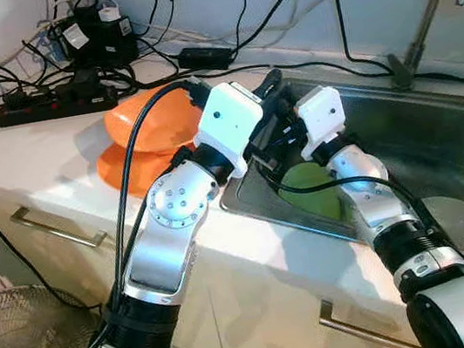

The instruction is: Kitchen organization

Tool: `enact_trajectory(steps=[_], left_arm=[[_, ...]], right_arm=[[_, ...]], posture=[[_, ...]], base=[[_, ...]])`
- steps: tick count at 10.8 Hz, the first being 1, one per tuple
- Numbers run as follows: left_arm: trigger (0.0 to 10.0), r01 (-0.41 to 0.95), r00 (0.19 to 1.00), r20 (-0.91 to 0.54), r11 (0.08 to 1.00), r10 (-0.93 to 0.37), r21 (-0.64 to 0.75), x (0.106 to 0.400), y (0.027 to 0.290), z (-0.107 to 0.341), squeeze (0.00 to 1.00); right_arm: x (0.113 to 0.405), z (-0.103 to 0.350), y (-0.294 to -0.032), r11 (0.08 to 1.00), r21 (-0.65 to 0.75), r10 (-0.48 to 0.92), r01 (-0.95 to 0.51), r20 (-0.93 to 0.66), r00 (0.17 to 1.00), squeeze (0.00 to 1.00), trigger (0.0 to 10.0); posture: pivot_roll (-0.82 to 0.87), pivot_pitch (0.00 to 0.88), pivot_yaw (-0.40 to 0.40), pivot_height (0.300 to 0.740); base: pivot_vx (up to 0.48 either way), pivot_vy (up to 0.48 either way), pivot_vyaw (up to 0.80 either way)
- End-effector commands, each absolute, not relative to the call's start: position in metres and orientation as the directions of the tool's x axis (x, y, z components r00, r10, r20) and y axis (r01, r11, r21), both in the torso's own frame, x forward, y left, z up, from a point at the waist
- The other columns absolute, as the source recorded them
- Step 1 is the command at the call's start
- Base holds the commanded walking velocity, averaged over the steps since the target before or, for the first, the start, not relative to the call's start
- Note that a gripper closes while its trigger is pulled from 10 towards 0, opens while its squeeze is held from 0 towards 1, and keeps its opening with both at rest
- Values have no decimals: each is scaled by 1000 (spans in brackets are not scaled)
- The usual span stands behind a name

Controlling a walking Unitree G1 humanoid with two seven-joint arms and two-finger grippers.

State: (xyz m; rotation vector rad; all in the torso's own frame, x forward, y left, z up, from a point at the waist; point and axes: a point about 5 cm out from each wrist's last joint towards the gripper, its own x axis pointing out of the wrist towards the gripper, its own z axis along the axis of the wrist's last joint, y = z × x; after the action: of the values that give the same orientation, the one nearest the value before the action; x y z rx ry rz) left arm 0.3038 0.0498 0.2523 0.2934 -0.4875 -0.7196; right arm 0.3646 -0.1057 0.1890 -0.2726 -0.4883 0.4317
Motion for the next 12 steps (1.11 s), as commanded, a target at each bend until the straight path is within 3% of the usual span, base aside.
enact_trajectory(steps=[1, 5, 7, 8, 9, 10, 11, 12], left_arm=[[10000, 514, 686, 337, 757, -645, 404, 310, 58, 255, 1000], [10000, 475, 714, 362, 794, -599, 379, 313, 63, 258, 1000], [10000, 454, 732, 372, 816, -571, 358, 315, 67, 259, 1000], [10000, 465, 743, 332, 805, -581, 368, 316, 68, 253, 0], [10000, 472, 752, 300, 796, -588, 379, 317, 68, 248, 0], [10000, 508, 757, 238, 778, -608, 369, 316, 67, 238, 0], [10000, 561, 751, 150, 741, -643, 369, 314, 65, 226, 0], [10000, 623, 750, -38, 686, -661, 375, 311, 66, 196, 0]], right_arm=[[365, 192, -113, 896, -318, 426, -311, 413, 805, 0, 0], [371, 192, -119, 922, -271, 369, -278, 389, 844, 0, 0], [384, 186, -140, 964, -205, 226, -170, 294, 929, 0, 0], [392, 183, -158, 974, -216, 116, -69, 213, 970, 0, 0], [396, 180, -169, 968, -250, 40, 0, 156, 987, 0, 0], [399, 174, -188, 959, -261, -96, 108, 60, 994, 0, 10000], [399, 167, -198, 959, -239, -166, 156, -22, 986, 0, 10000], [397, 155, -204, 964, -196, -207, 181, -119, 971, 0, 10000]], posture=[[223, 0, -53, 740], [230, 0, -56, 740], [234, 0, -60, 740], [239, 0, -62, 740], [241, 0, -62, 740], [244, 0, -63, 740], [246, 0, -64, 740], [251, 0, -65, 740]], base=[[0, 0, 0], [0, 0, 0], [0, 0, 0], [0, 0, 0], [0, 0, 0], [0, 0, 0], [0, 0, 0], [0, 0, 0]])
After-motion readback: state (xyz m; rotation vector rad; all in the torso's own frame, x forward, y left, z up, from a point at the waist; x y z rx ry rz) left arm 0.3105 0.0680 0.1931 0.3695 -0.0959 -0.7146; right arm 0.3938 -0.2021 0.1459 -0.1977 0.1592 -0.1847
